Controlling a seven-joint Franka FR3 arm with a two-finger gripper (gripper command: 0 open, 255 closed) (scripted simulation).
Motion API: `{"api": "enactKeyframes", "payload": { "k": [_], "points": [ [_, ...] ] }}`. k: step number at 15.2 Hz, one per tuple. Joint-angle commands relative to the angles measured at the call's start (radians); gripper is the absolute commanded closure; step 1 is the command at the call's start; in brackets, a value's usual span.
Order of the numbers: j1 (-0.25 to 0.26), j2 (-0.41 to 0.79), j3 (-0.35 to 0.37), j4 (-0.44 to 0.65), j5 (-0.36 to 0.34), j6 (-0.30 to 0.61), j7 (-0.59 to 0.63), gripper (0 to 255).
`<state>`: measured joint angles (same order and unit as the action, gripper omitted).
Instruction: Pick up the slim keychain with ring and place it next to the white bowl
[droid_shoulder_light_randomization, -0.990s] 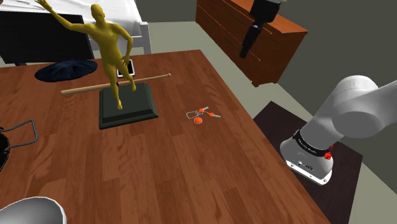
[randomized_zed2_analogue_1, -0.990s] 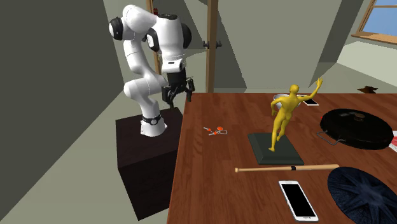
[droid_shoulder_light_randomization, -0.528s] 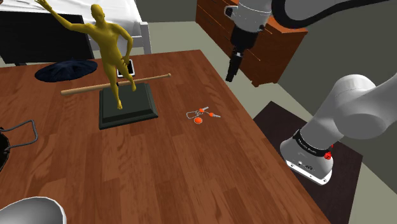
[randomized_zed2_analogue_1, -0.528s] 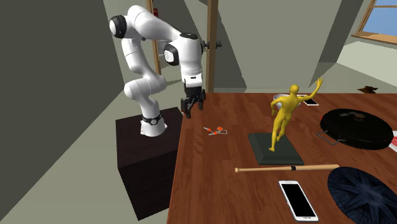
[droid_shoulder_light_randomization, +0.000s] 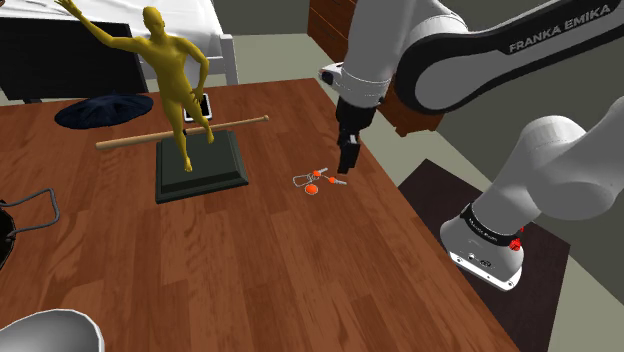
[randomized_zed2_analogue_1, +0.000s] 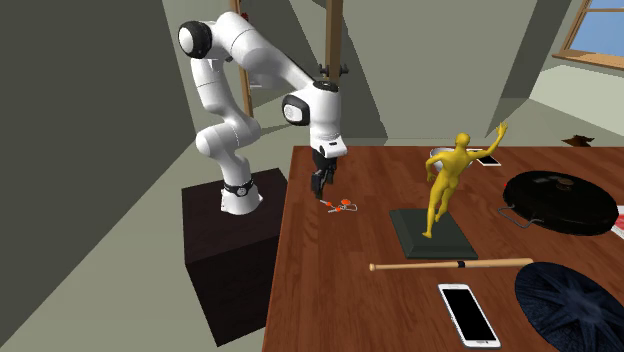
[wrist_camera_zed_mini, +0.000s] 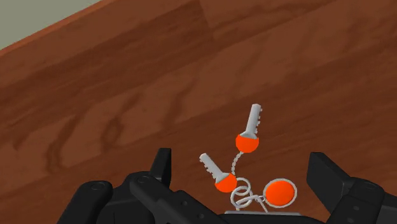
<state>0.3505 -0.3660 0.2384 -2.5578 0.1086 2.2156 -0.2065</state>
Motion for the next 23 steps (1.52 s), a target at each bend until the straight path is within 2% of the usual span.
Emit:
{"api": "enactKeyframes", "payload": {
  "k": [1, 9, 17, 18, 23],
  "points": [
    [0.019, 0.049, 0.022, -0.005, -0.004, 0.045, -0.013, 0],
    [0.015, 0.128, 0.036, -0.05, -0.015, 0.168, -0.003, 0],
    [0.015, 0.128, 0.036, -0.05, -0.015, 0.168, -0.003, 0],
    [0.015, 0.128, 0.036, -0.05, -0.015, 0.168, -0.003, 255],
    [0.016, 0.126, 0.036, -0.052, -0.014, 0.168, -0.003, 255]
  ]
}}
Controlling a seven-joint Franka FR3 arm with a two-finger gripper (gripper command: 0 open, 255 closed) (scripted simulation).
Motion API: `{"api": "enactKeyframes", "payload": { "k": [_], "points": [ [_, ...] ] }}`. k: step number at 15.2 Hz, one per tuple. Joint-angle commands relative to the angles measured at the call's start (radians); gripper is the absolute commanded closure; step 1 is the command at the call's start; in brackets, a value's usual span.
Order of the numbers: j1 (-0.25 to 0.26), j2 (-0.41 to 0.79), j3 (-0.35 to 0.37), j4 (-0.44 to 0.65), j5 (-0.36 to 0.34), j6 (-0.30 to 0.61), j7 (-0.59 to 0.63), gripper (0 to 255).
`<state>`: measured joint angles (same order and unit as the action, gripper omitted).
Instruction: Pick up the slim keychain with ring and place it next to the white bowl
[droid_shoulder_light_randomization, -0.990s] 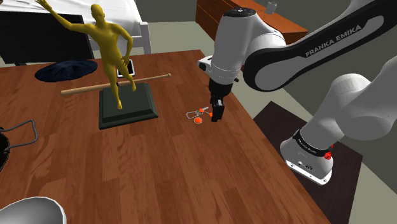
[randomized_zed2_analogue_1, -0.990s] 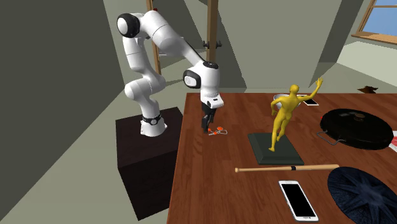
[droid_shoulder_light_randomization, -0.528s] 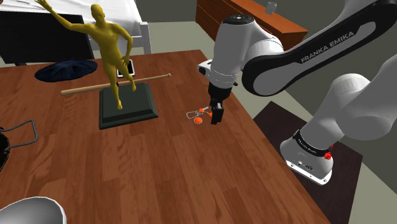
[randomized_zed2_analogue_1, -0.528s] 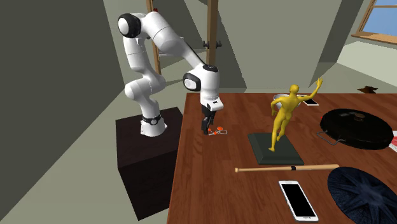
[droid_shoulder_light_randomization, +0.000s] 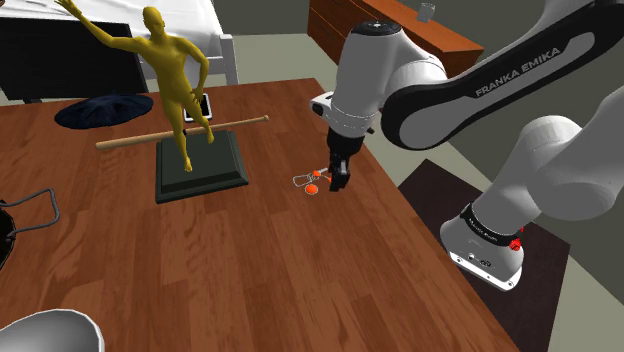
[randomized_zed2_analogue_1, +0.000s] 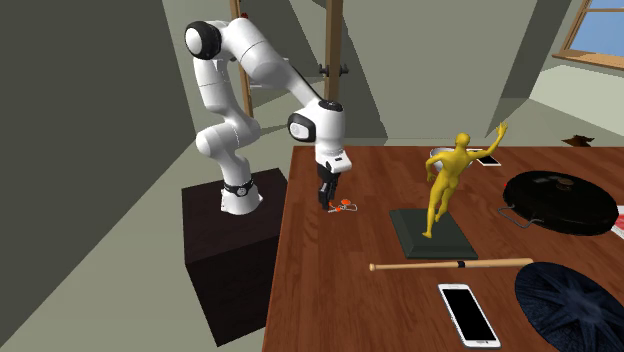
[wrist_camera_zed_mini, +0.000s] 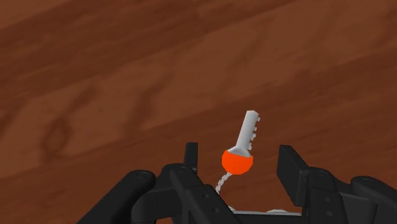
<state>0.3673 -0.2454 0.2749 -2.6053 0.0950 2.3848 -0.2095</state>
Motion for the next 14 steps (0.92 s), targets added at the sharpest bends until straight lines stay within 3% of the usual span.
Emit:
{"api": "enactKeyframes", "payload": {
  "k": [1, 4, 14],
  "points": [
    [-0.001, 0.004, -0.001, -0.008, 0.0, 0.0, -0.001, 255],
    [-0.002, 0.008, 0.0, -0.003, -0.001, -0.001, 0.0, 255],
    [0.003, -0.088, -0.015, 0.061, 0.012, -0.159, -0.013, 255]
  ]
}}
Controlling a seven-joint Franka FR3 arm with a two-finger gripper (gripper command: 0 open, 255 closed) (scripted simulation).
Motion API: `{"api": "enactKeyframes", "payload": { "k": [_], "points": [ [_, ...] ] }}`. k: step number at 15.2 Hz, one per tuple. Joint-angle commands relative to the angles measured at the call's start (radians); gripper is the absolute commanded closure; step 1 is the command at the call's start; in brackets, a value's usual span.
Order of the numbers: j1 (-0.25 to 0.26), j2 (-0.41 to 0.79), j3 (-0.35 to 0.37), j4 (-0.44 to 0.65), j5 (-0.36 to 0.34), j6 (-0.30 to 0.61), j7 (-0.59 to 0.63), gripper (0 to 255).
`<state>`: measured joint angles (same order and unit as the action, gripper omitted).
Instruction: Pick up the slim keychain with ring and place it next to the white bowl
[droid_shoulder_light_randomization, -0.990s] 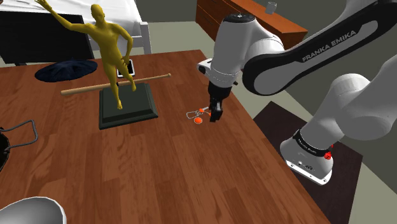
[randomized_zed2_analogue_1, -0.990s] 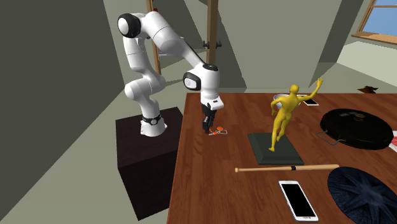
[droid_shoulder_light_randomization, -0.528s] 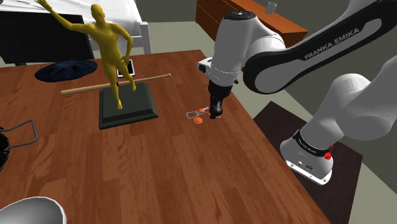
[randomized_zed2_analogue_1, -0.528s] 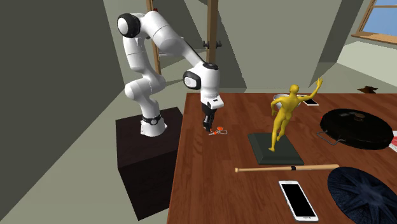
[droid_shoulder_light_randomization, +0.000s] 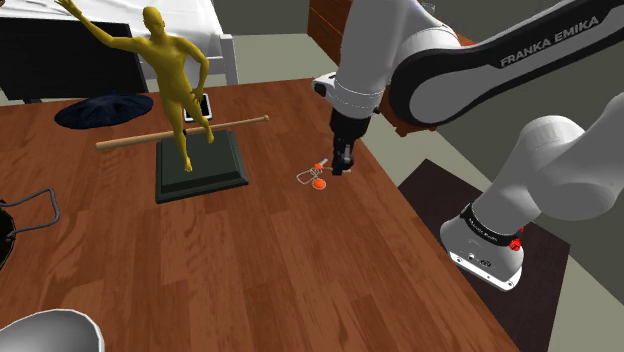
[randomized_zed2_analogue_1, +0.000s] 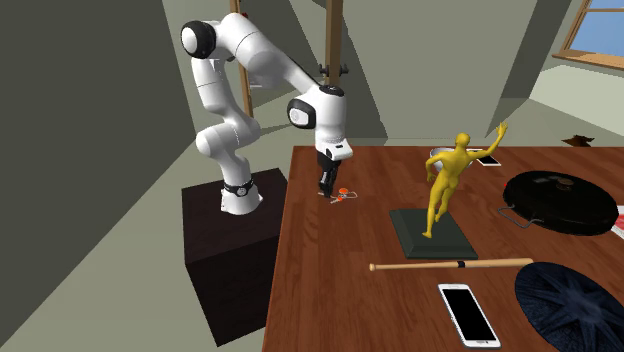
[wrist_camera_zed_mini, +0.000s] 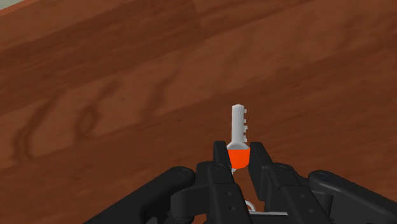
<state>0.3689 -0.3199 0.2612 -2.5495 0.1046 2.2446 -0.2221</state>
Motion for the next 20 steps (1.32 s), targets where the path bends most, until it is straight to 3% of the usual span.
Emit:
{"api": "enactKeyframes", "payload": {
  "k": [1, 17, 20],
  "points": [
    [0.002, -0.022, -0.003, 0.013, 0.003, -0.035, -0.002, 255],
    [0.002, -0.109, -0.025, 0.162, 0.002, -0.271, -0.008, 255],
    [0.01, -0.051, 0.008, 0.216, 0.001, -0.265, 0.037, 255]
  ]
}}
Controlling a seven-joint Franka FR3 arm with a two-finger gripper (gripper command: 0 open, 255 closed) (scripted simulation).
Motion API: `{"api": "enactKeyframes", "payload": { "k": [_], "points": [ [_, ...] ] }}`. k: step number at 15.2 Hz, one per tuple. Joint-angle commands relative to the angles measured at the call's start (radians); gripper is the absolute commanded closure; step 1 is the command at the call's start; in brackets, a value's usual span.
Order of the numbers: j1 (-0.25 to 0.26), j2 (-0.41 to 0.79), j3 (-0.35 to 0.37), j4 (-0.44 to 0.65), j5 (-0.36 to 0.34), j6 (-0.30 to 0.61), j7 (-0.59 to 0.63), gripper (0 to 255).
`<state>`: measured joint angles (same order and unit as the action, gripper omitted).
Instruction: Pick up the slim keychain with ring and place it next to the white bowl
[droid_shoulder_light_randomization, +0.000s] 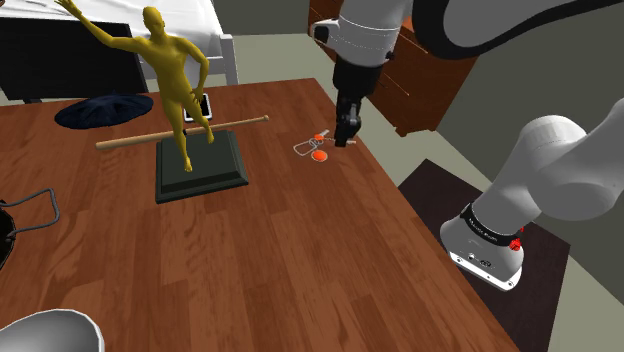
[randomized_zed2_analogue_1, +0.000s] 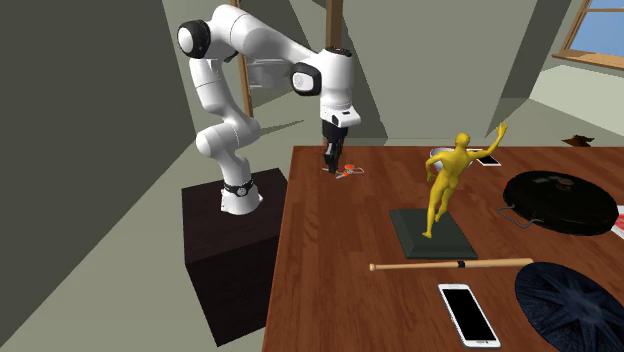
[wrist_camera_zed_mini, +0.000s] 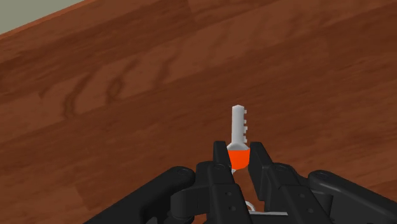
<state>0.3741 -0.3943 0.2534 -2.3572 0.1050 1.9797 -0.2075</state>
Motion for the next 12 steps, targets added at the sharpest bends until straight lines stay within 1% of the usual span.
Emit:
{"api": "enactKeyframes", "payload": {
  "k": [1, 6, 12],
  "points": [
    [0.009, 0.053, 0.032, 0.052, -0.002, 0.002, 0.045, 255],
    [0.028, 0.211, 0.109, 0.208, -0.035, 0.004, 0.164, 255],
    [0.066, 0.424, 0.181, 0.435, -0.12, -0.024, 0.313, 255]
  ]
}}
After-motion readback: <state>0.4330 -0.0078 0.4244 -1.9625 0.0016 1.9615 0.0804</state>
